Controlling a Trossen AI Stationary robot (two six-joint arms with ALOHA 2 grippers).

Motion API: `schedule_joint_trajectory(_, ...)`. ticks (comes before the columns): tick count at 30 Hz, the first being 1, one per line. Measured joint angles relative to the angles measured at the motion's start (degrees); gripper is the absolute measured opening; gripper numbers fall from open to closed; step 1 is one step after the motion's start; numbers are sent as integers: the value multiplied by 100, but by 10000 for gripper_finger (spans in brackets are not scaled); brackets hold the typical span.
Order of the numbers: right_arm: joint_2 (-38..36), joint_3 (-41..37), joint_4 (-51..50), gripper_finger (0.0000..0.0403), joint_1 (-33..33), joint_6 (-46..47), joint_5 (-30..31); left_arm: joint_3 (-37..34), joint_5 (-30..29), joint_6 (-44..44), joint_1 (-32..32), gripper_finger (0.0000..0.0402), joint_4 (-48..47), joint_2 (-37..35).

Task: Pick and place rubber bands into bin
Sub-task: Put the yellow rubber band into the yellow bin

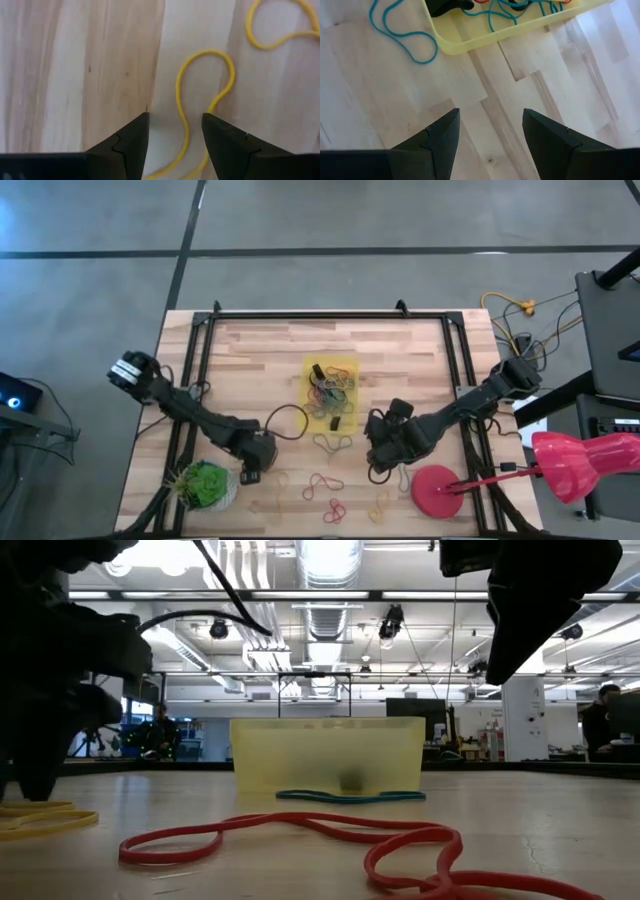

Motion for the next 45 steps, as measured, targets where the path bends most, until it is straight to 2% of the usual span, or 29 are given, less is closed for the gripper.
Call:
schedule_joint_trajectory(3,0,0,-6,203,0,-19,-10,67,-435,-6,-88,170,-5,35)
schedule_joint_trajectory(11,2,0,-13,203,19,94,-106,196,-1161,-435,-377,170,-97,55)
schedule_joint_trajectory(15,2,0,-14,203,31,94,-115,173,-1196,-748,-566,170,-96,55)
schedule_joint_trajectory(22,2,0,-20,203,31,90,-118,270,-1328,-786,-951,170,-65,297)
schedule_joint_trajectory(31,2,-13,-20,203,28,43,-113,272,-1401,-1204,-1009,166,-51,673)
schedule_joint_trajectory(34,2,-13,-19,203,28,-7,-109,272,-1408,-1173,-1011,144,-15,674)
schedule_joint_trajectory(41,2,-23,-17,203,26,-14,-103,119,-1434,-826,-1009,57,439,696)
schedule_joint_trajectory(45,2,-30,-12,203,26,34,-100,16,-1423,-879,-998,24,636,698)
